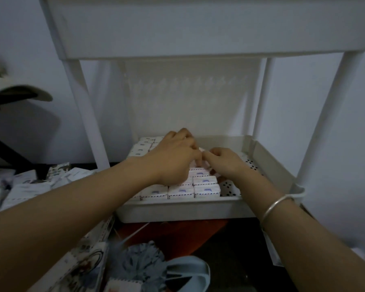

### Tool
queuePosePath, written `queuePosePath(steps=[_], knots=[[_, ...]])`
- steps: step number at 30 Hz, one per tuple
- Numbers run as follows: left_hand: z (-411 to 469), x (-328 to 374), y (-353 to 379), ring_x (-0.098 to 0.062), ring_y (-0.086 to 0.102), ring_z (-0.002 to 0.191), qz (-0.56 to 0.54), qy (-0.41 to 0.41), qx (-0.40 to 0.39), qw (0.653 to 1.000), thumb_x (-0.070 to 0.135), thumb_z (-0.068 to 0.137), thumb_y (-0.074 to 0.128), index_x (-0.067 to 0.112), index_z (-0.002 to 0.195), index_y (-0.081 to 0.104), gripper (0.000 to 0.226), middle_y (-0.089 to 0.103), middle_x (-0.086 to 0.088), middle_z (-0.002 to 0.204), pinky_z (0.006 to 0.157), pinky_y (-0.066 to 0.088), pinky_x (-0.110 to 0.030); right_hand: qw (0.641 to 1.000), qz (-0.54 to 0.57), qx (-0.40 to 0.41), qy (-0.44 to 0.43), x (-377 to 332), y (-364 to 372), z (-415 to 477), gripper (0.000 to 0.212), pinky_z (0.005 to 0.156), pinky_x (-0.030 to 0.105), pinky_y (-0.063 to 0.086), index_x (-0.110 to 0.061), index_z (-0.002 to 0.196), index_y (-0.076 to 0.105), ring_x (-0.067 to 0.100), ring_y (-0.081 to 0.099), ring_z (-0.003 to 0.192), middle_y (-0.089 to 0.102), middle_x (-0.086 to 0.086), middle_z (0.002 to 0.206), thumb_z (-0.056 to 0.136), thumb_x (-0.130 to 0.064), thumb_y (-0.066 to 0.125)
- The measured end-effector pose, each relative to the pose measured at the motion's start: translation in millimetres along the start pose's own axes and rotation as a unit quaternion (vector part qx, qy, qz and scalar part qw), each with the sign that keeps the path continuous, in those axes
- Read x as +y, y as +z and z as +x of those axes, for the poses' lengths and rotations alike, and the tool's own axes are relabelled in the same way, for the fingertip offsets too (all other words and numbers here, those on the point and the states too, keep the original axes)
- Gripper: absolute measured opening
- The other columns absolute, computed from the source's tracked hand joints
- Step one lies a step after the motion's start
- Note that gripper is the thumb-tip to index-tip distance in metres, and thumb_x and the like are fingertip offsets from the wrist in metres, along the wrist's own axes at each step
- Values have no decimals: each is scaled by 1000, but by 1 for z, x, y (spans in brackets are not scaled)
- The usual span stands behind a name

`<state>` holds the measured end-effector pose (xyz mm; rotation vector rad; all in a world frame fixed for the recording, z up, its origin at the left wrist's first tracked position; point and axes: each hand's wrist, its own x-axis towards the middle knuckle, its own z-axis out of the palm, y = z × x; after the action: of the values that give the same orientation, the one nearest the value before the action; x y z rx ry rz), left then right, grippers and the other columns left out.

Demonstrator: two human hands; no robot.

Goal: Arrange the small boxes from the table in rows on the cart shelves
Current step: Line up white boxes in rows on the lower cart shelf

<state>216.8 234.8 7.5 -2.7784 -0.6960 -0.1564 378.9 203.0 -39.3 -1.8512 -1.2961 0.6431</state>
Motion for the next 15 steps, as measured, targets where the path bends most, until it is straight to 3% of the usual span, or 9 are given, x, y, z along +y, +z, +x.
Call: queuePosePath(steps=[4,7,12,15], knots=[[-16,-5,-12,-15,25,130,-19,-11,-17,1000,7,86,47,35,124,58,48,46,7,132,103,25,-30,998,-34,-44,-20,-6,4,-2,42,75,33,46,-17,106,59,24,59,90,58,6,96,101,-46,31],[-35,-6,-18,-15,30,126,-57,-41,-11,997,4,86,47,31,123,58,47,49,5,129,104,29,-33,995,-58,-74,-33,0,5,2,37,70,30,45,-17,84,59,18,57,75,60,2,83,102,-38,34],[-81,-1,-37,-11,45,116,-135,-66,-49,987,8,91,47,27,122,59,38,58,10,122,103,34,-30,998,-31,-49,-7,4,1,5,30,68,29,51,-18,102,64,15,60,78,64,-3,86,96,-43,48],[-113,7,-49,0,51,107,-172,-67,-116,976,22,93,54,30,116,61,26,61,15,115,99,41,-23,998,-55,23,-2,1,-4,2,50,82,37,53,-13,122,60,24,62,95,66,4,108,95,-52,46]])
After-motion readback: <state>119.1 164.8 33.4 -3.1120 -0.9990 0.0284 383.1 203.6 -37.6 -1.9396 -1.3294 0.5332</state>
